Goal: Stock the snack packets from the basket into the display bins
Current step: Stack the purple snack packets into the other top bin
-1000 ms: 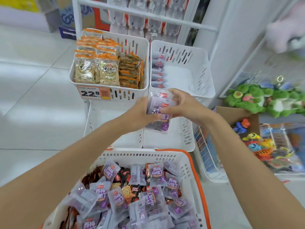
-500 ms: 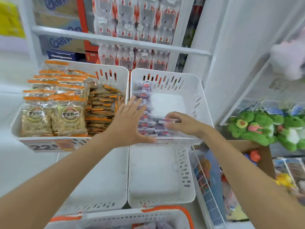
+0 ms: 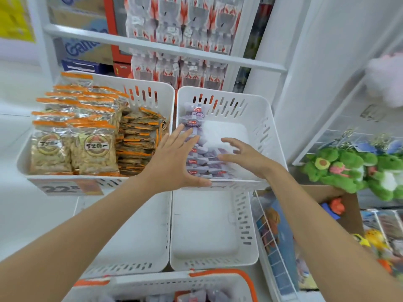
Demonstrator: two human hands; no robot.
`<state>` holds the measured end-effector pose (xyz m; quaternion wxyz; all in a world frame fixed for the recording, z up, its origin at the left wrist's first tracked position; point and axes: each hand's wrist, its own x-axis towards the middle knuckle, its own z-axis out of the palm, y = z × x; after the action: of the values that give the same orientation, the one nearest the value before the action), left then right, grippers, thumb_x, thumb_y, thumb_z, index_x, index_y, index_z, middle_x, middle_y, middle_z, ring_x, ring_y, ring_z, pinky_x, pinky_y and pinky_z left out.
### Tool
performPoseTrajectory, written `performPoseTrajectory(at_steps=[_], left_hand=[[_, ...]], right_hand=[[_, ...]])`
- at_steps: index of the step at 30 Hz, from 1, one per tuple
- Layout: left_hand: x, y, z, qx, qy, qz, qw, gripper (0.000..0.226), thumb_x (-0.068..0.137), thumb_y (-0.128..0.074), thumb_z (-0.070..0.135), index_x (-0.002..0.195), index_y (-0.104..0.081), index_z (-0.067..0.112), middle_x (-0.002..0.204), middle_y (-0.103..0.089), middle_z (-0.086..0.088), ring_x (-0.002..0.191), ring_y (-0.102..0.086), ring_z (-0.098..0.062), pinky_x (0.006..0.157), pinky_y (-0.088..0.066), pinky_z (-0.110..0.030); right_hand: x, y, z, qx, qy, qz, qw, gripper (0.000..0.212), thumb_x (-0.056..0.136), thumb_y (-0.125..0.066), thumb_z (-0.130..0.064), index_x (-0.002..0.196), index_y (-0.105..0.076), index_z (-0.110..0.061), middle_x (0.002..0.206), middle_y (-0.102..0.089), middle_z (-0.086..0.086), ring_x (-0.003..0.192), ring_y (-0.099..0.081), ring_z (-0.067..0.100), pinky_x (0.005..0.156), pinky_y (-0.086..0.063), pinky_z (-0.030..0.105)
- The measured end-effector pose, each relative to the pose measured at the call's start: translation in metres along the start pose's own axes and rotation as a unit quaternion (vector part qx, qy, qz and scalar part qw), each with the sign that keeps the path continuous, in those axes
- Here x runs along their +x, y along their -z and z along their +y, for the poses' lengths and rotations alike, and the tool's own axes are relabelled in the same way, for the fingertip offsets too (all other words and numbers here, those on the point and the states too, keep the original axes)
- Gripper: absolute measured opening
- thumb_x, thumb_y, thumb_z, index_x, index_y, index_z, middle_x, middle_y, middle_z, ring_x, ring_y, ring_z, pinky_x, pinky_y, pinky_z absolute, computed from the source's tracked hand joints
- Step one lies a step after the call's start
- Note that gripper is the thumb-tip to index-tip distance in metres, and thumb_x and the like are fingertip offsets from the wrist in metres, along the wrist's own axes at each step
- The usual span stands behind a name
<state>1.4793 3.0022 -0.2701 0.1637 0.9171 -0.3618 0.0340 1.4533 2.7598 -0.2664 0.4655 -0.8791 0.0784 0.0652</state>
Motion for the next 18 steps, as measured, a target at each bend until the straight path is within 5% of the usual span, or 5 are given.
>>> performPoseTrajectory(at_steps=[4, 7, 12, 15, 18], left_hand=[[-0.021, 0.007, 0.009, -0.072, -0.003, 0.088, 0.993, 0.098, 0.068, -0.052, 0.083, 0.146, -0.042, 0.025, 0.154, -0.037, 0.001, 0.146, -0.025, -0.022, 0.119, -0.017, -0.050], [-0.065, 0.005, 0.026, -0.149, -0.005, 0.191, 0.970, 0.050, 0.083, -0.065, 0.050, 0.123, -0.064, 0.021, 0.118, -0.065, 0.006, 0.115, -0.056, -0.021, 0.099, -0.042, -0.039], [-0.164, -0.035, 0.029, -0.251, 0.074, 0.106, 0.959, 0.033, 0.089, -0.069, 0.024, 0.121, -0.061, 0.022, 0.114, -0.063, 0.010, 0.096, -0.055, -0.008, 0.089, -0.047, -0.030], [-0.228, -0.069, 0.011, -0.296, 0.146, 0.020, 0.944, 0.031, 0.090, -0.068, 0.020, 0.120, -0.060, 0.025, 0.117, -0.061, 0.008, 0.093, -0.059, -0.010, 0.089, -0.051, -0.034], [-0.278, -0.091, -0.002, -0.326, 0.206, -0.026, 0.922, 0.030, 0.089, -0.068, 0.015, 0.114, -0.059, 0.029, 0.118, -0.061, 0.001, 0.089, -0.060, -0.013, 0.084, -0.054, -0.038]], right_hand=[[-0.045, -0.012, -0.019, -0.018, 0.109, 0.226, 0.968, 0.041, 0.084, -0.075, -0.022, 0.123, -0.060, -0.024, 0.131, -0.055, -0.005, 0.108, -0.057, 0.008, 0.086, -0.046, 0.020], [-0.109, -0.050, -0.038, 0.028, 0.163, 0.289, 0.943, 0.017, 0.086, -0.069, -0.013, 0.102, -0.066, -0.017, 0.102, -0.066, -0.006, 0.070, -0.056, -0.001, 0.065, -0.044, 0.012], [-0.192, -0.143, 0.025, -0.014, 0.020, 0.099, 0.995, 0.005, 0.089, -0.067, -0.012, 0.084, -0.066, -0.013, 0.081, -0.065, -0.002, 0.074, -0.059, 0.014, 0.070, -0.045, 0.027], [-0.213, -0.201, 0.086, -0.071, -0.135, -0.036, 0.988, 0.020, 0.095, -0.060, -0.019, 0.102, -0.065, -0.001, 0.081, -0.062, 0.008, 0.075, -0.059, 0.021, 0.068, -0.041, 0.026], [-0.211, -0.251, 0.134, -0.058, -0.204, -0.038, 0.977, 0.031, 0.097, -0.057, -0.024, 0.125, -0.058, -0.010, 0.101, -0.067, 0.005, 0.087, -0.064, 0.018, 0.074, -0.050, 0.027]])
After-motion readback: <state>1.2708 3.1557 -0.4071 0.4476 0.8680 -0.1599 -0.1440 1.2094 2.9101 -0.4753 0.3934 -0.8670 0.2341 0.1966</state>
